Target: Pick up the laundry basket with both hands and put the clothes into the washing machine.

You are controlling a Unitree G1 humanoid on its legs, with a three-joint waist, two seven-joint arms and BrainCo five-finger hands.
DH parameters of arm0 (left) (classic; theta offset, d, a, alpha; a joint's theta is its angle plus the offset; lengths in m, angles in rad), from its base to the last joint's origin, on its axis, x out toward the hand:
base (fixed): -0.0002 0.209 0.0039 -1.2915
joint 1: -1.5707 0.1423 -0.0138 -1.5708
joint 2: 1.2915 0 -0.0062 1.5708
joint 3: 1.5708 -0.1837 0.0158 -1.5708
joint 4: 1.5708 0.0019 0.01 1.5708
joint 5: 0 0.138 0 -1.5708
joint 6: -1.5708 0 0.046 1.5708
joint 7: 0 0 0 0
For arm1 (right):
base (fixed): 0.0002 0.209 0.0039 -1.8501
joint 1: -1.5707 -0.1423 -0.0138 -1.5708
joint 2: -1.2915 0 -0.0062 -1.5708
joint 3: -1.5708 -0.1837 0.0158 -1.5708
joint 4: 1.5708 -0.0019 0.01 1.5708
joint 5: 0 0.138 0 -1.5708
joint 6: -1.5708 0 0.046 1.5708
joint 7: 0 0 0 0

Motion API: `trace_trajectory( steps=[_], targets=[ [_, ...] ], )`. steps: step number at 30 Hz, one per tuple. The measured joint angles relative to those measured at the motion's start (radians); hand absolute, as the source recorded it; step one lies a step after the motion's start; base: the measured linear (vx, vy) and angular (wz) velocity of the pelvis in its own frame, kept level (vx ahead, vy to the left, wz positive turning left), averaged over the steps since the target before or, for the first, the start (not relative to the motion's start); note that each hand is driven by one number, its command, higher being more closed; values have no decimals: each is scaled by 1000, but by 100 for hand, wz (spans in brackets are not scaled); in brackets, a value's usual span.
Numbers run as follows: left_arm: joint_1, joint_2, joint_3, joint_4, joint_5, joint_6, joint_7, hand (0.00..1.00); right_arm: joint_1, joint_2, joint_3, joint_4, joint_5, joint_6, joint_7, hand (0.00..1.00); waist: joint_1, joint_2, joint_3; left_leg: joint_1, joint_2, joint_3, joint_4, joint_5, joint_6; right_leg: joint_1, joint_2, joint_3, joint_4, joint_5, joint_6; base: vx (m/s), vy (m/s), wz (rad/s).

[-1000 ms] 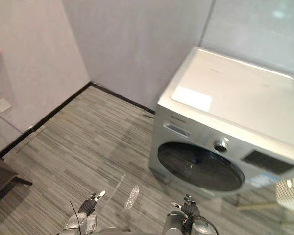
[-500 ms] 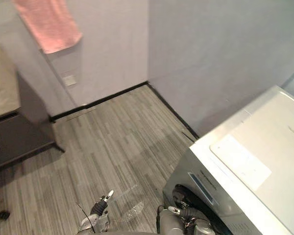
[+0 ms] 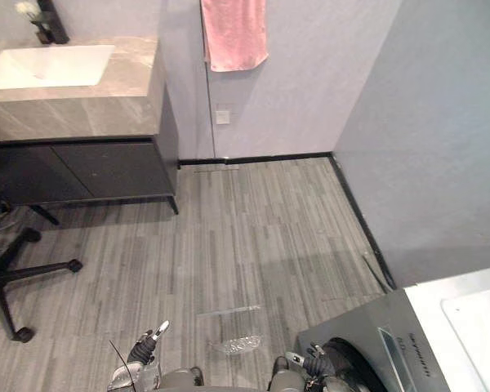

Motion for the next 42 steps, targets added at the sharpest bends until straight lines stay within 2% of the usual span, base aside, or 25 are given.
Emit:
trace_trajectory(
  steps=[1, 3, 4, 5, 8, 10, 11, 12, 13, 14, 15, 16, 17, 19, 20, 22, 23, 24, 25, 28, 29, 30, 32, 35, 42],
  targets=[
    [1, -2, -11, 15, 5, 0, 0, 0, 0, -2, 0, -1, 0, 0, -6, 0, 0, 6, 0, 4, -10, 9, 8, -12, 18, -3, -17, 7, 17, -9, 11, 4, 133, -7],
    [8, 9, -32, 23, 27, -1, -1, 0, -1, 1, 3, -5, 0, 1, -13, 0, -1, 0, -2, 31, -42, 27, 7, -38, 40, -20, -54, 31, 88, -49, 25, 17, 126, -10],
    [10, 11, -36, 23, 35, -1, -2, 0, -3, 2, 6, -6, 0, 1, -13, 0, -3, -3, 0, 42, -53, 29, 6, -44, 47, -23, -66, 39, 113, -61, 19, 46, 138, -18],
    [14, 17, -51, 22, 38, -2, -1, 0, -5, 0, 21, -6, -1, 1, -12, 0, -8, -9, -3, 60, -67, 41, -1, -50, 47, -48, -81, 55, 173, -80, -12, 63, 129, -24],
    [33, 33, -67, 23, 46, 0, -1, 0, -7, 4, 58, -8, -1, -10, -11, 0, -18, -28, -14, 99, -87, 50, -35, -45, 57, -88, -94, 74, 264, -75, -27, 100, 86, -20],
    [36, 40, -68, 23, 46, 0, -2, 0, -2, 7, 70, -7, 0, -14, -9, 0, -26, -22, -15, 131, -78, 43, -65, -38, 58, -102, -74, 78, 288, -93, -52, 189, 3, -3],
    [29, 40, -66, 25, 46, 0, -1, 0, -4, 4, 73, -5, 0, -13, -3, 0, -28, -20, -14, 138, -49, 41, -72, -37, 56, -104, -14, 79, 275, -126, -58, 135, -93, 2],
    [22, 40, -66, 31, 46, 0, -1, 0, -6, 1, 78, -5, 0, -14, 1, 0, -28, -16, -11, 142, -31, 38, -76, -34, 51, -105, 29, 82, 256, -133, -68, 159, -147, 6],
    [5, 36, -67, 53, 46, 0, -1, 0, -10, -3, 90, -5, 0, -13, 9, 0, -29, -6, -5, 157, 2, 27, -94, -25, 35, -107, 115, 95, 184, -129, -75, 156, -144, 19],
    [2, 37, -66, 65, 46, 1, -2, 0, -2, 1, 92, -4, 0, -14, 10, 0, -31, -18, -7, 166, 5, 10, -105, -17, 21, -94, 168, 115, 56, -66, -98, 163, -142, 35],
    [0, 37, -63, 65, 47, 1, -3, 0, 4, 4, 86, -6, 6, -17, 10, 0, -40, -25, -7, 170, -4, -7, -106, -16, 17, -78, 171, 130, 34, 18, -113, 191, -157, 52],
    [-8, 6, -50, 59, 56, -2, -4, 0, -7, 1, 80, -3, 3, -16, 10, 0, -43, -9, -2, 181, 8, -35, -120, -11, -1, -48, 182, 112, 31, 35, -110, 216, -172, 59],
    [-13, -20, -26, 56, 58, -5, -8, 0, -8, -2, 79, -6, -1, -17, 11, 0, -39, 1, 3, 202, 17, -41, -138, 6, -19, -28, 179, 95, 32, 14, -117, 182, -141, 49],
    [-18, -44, 4, 51, 69, -5, -10, 0, -6, -6, 78, -9, -6, -16, 11, 0, -28, 14, 10, 225, 27, -52, -138, 9, -25, 5, 179, 57, 47, -20, -124, 90, -113, 55],
    [-20, -49, 18, 49, 75, -5, -11, 0, -4, -5, 78, -13, -23, -15, 11, 0, -22, 12, 11, 220, 31, -63, -114, 9, -26, 15, 176, 38, 62, -37, -130, 57, -190, 85],
    [-18, -54, 40, 13, 75, -5, -10, 0, 3, 2, 82, -18, -49, -14, 11, 0, -10, -4, 16, 160, 43, -89, 41, 5, -32, 38, 167, -7, 84, -73, -138, -16, -156, 74],
    [-16, -61, 61, -6, 74, -6, -8, 0, 6, 1, 88, -24, -69, -15, 9, 0, 6, -6, 18, 106, 59, -92, 145, 4, -33, 50, 171, -19, 85, -82, -137, -58, -77, 37],
    [-11, -67, 68, -19, 74, -7, -1, 0, 8, -4, 89, -25, -77, -14, 8, 0, 15, -7, 20, 77, 77, -90, 193, 0, -31, 56, 180, -24, 78, -83, -135, -94, -57, 20],
    [-7, -70, 70, -21, 74, -11, 3, 0, 10, -8, 88, -25, -79, -14, 6, 0, 25, 3, 14, 75, 88, -87, 200, -10, -28, 59, 188, -34, 63, -82, -133, -89, -18, 8],
    [-4, -81, 77, -17, 75, -17, 17, 0, 14, -10, 89, -23, -79, -16, -3, 0, 29, 17, -11, 106, 89, -90, 41, -39, -41, 48, 210, -38, 1, -42, -123, -47, 19, 6],
    [-1, -78, 67, -15, 75, -19, 29, 0, 7, -8, 89, -9, -78, -16, -16, 0, 31, 12, -19, 120, 79, -81, -54, -35, -53, 32, 211, -31, -36, -11, -125, -22, 61, -7],
    [-4, -66, 56, -17, 78, -32, 46, 0, 7, -3, 90, -4, -78, -15, -21, 0, 34, -10, -24, 120, 61, -69, -102, -5, -48, 31, 203, -23, -82, 25, -124, -17, 69, -8],
    [4, -51, 40, -11, 114, -32, 64, 0, 13, 4, 89, -5, -68, -18, -35, 0, 32, -16, -32, 133, 41, -63, -138, 15, -39, 40, 194, -11, -120, 58, -128, -6, 91, -15],
    [15, -33, -9, 3, 139, -36, 71, 0, 22, 0, 90, -4, -35, -19, -36, 0, 27, -8, -45, 178, 8, -47, -208, 44, -25, 56, 171, 0, -140, 71, -115, 15, 110, -7],
    [21, -2, -57, 24, 121, -36, 58, 0, 19, -9, 89, 30, -30, -20, -35, 0, 22, -3, -66, 211, -41, -32, -276, 75, -4, 87, 154, 21, -225, 121, -98, 17, 73, -6]
  ],
)
